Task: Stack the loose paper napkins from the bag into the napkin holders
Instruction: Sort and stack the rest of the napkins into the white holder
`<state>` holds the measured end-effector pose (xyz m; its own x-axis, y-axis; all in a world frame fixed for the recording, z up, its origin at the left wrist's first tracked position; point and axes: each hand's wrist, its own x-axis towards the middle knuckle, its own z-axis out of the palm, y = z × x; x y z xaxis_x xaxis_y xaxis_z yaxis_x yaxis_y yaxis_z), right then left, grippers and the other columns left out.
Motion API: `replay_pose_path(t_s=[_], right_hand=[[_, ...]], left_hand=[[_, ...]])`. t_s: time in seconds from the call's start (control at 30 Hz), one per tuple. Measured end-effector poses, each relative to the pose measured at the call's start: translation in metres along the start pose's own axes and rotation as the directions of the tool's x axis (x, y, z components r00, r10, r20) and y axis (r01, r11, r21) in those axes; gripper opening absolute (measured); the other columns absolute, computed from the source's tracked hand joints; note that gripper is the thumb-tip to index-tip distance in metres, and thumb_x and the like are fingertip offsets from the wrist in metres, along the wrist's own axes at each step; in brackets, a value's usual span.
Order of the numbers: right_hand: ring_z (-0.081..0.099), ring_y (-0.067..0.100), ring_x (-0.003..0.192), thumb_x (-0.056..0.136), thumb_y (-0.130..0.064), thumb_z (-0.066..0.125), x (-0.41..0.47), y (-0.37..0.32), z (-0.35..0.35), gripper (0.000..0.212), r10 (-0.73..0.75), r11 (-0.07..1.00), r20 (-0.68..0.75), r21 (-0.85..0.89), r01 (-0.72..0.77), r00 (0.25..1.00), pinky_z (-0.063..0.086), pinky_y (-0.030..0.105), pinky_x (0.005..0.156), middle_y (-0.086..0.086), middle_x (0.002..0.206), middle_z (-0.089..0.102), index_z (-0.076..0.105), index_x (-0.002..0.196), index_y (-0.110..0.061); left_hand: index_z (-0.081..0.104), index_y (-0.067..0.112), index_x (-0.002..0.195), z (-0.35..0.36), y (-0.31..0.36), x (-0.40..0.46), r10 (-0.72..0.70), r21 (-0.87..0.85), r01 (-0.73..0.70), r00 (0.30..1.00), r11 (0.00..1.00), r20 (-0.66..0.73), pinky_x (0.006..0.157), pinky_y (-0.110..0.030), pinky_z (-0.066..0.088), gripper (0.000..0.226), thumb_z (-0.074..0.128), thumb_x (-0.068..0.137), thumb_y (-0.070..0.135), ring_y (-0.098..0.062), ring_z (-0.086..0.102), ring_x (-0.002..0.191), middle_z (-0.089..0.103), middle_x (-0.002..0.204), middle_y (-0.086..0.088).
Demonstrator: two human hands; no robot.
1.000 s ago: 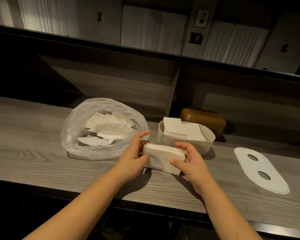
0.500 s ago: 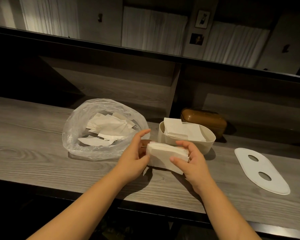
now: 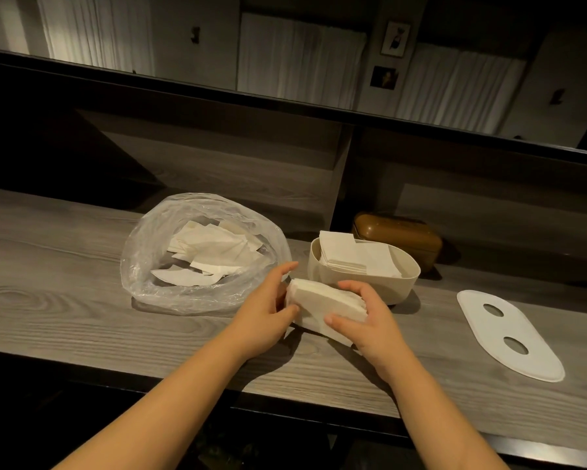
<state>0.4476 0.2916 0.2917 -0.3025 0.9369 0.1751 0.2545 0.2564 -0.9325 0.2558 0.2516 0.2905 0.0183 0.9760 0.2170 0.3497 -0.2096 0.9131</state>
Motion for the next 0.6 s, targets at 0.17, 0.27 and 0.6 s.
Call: replay_pose_path(t_s=[0.17, 0.27, 0.6], right_hand=[[0.051, 0.011, 0.117, 0.064, -0.026, 0.085, -0.002, -0.0035, 0.0048, 0.091, 0.004, 1.0, 0.158, -0.003, -0.003, 0.987, 0.052, 0.033, 0.097, -0.013, 0.132, 0.045, 0.036, 0.14, -0.037], [0.06, 0.014, 0.109, 0.077, -0.006, 0.08, -0.0013, -0.0041, 0.0036, 0.063, -0.044, 0.998, 0.018, 0.053, 0.043, 0.999, 0.056, 0.029, 0.087, -0.008, 0.119, 0.057, 0.05, 0.127, -0.032], [0.053, -0.001, 0.112, 0.075, -0.001, 0.081, -0.001, 0.0034, -0.0041, 0.079, 0.013, 0.993, 0.102, 0.117, -0.025, 0.995, 0.05, 0.01, 0.078, -0.016, 0.127, 0.052, 0.039, 0.135, -0.032]], left_hand=[[0.014, 0.049, 0.144, -0.0015, 0.0058, -0.0036, 0.035, 0.0, -0.036, 0.986, 0.999, 0.161, 0.085, -0.008, 0.046, 0.083, 0.056, 0.092, 0.0, -0.006, 0.053, 0.11, 0.045, 0.125, 0.017], [0.019, 0.052, 0.136, -0.0014, 0.0066, -0.0022, 0.07, -0.028, -0.068, 0.995, 0.997, 0.07, 0.081, -0.006, 0.045, 0.076, 0.048, 0.095, -0.004, -0.007, 0.054, 0.104, 0.048, 0.119, 0.009], [0.012, 0.062, 0.128, -0.0033, 0.0067, -0.0024, 0.054, -0.062, -0.046, 0.991, 0.997, 0.126, 0.079, -0.01, 0.049, 0.087, 0.051, 0.088, -0.005, -0.009, 0.05, 0.106, 0.038, 0.125, 0.015]])
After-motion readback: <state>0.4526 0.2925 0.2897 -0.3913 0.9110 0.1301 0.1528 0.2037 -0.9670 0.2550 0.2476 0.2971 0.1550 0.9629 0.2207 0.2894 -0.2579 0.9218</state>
